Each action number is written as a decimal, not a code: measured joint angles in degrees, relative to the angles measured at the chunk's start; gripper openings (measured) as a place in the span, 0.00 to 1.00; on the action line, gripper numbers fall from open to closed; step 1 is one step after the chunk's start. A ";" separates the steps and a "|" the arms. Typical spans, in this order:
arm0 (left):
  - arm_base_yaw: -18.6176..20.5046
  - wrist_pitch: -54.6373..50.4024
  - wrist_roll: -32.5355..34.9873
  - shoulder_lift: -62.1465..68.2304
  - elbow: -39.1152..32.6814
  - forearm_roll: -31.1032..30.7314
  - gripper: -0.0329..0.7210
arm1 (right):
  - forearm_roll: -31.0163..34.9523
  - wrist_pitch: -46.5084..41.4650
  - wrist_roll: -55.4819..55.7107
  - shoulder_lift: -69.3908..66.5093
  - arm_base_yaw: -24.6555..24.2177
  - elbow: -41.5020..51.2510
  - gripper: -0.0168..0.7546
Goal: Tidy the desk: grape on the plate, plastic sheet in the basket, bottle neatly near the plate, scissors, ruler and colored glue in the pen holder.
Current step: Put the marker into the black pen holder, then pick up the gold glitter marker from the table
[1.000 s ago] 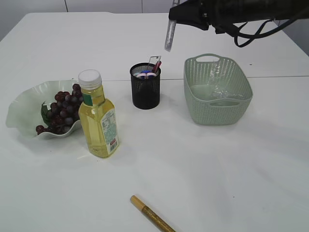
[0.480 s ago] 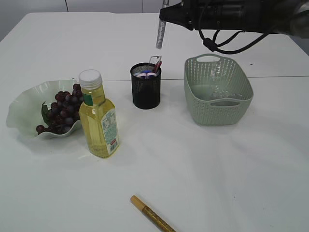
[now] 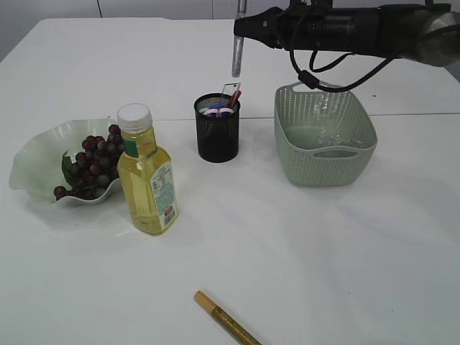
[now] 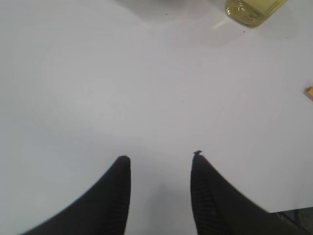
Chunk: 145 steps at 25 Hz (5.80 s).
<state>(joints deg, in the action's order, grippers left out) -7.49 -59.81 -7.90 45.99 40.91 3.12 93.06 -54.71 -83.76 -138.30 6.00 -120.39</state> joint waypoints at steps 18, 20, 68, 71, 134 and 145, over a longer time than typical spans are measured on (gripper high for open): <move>0.00 -0.38 0.00 0.00 0.00 0.11 0.45 | 4.36 0.04 -14.41 -4.29 3.75 -0.34 0.16; 0.00 -0.38 0.00 0.00 0.00 0.11 0.45 | 4.46 0.04 -14.87 -4.81 3.75 -0.34 0.18; 0.00 -0.49 0.00 0.00 0.00 0.01 0.45 | -70.37 -14.29 63.66 35.63 17.27 22.94 0.32; 0.00 -0.49 0.00 0.00 0.00 0.01 0.45 | -73.07 -14.38 65.70 36.71 22.59 28.92 0.32; 0.00 -0.38 0.23 0.00 0.00 0.01 0.45 | -83.26 8.50 72.74 18.93 38.81 45.84 0.28; 0.00 0.89 0.23 0.00 0.00 0.01 0.45 | -84.46 8.39 72.74 18.93 38.81 45.73 0.13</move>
<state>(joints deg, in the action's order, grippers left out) -7.49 -58.92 -7.68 45.99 40.91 3.12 8.61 -46.31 -11.02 -119.37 44.81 -74.66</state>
